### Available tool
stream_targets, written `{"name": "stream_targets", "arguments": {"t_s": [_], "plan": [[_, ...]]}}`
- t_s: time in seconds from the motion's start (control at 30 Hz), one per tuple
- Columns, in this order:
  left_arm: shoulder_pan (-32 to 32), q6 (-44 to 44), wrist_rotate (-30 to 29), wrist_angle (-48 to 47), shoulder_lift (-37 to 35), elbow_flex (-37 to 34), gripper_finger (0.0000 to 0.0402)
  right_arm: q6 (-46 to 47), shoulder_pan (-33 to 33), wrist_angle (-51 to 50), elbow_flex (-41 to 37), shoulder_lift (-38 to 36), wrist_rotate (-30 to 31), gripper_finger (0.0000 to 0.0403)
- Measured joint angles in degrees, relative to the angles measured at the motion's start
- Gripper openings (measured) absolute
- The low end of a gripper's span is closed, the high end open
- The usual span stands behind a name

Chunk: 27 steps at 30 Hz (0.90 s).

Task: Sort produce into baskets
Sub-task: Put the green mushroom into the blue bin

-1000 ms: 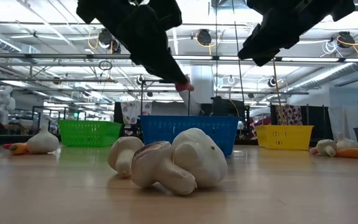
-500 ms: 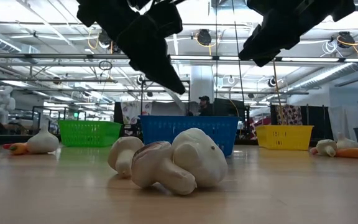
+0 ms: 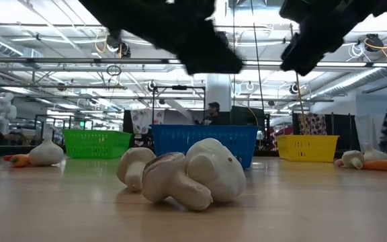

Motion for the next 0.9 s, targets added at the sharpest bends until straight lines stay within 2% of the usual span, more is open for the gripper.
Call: {"name": "stream_targets", "arguments": {"t_s": [0.13,0.23,0.4,0.6,0.73,0.8,0.9], "plan": [[1.1,0.0,4.1,4.4,7.7,6.0,0.0149,2.6,2.1,-5.0,0.0,-6.2,5.2,0.0],[1.7,1.5,7.1,0.6,14.1,14.3,0.0149,4.9,3.7,-10.3,0.0,-10.8,10.1,0.0],[1.8,5.4,7.7,-4.3,24.3,29.0,0.0149,12.9,4.9,-20.8,0.0,-17.1,12.5,0.0],[2.6,6.1,6.9,-10.5,36.4,46.7,0.0151,14.9,6.5,-23.2,0.0,-19.4,15.1,0.0],[3.2,6.2,6.1,-16.6,44.6,58.3,0.017,15.0,6.4,-25.8,-0.2,-19.8,15.1,0.0],[3.4,6.3,6.1,-18.6,46.8,61.7,0.0186,16.5,6.5,-27.7,-0.2,-20.4,15.5,0.0],[3.5,7.6,6.1,-19.8,48.0,63.2,0.0209,18.5,6.5,-30.1,-0.1,-21.6,16.8,0.0]]}}
